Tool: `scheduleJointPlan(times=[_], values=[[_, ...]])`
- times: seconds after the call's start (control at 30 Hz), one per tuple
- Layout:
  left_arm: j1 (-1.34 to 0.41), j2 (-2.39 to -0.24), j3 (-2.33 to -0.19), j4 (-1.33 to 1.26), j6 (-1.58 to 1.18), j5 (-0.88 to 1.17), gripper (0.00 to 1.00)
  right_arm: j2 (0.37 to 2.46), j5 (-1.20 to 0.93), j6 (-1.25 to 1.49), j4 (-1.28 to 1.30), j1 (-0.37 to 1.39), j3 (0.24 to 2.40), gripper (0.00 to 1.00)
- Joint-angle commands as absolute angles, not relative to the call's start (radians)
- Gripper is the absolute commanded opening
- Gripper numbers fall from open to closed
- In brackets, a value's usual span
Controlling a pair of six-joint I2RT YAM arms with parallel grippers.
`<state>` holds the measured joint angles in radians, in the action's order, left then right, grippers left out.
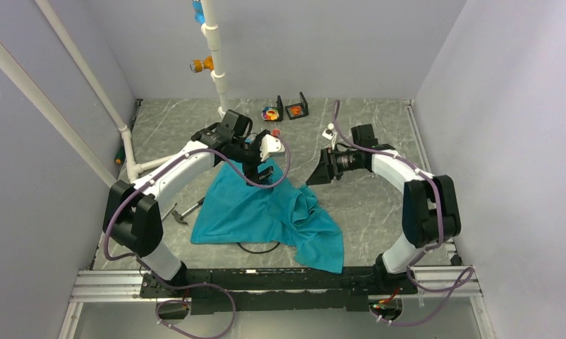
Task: Remove the brooch from the garment
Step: Flatten out the clothes at the center of the board.
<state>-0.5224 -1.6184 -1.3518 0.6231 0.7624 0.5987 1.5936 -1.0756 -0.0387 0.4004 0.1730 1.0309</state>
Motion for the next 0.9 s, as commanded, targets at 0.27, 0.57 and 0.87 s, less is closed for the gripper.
scheduleJointPlan(times=[0.27, 0.57, 0.87], values=[[-0.672, -1.626, -1.233, 0.517, 0.600, 0.759, 0.84, 1.699, -1.116, -0.083, 0.464, 0.213, 0.976, 0.54], [-0.778, -1.695, -1.299, 0.539, 0.643, 0.720, 0.40, 1.702, -1.084, -0.155, 0.540, 0.215, 0.985, 0.06], [-0.796, -1.623, -1.148, 0.691, 0.816, 0.731, 0.00, 1.602, -1.055, -0.222, 0.607, 0.206, 1.136, 0.00]])
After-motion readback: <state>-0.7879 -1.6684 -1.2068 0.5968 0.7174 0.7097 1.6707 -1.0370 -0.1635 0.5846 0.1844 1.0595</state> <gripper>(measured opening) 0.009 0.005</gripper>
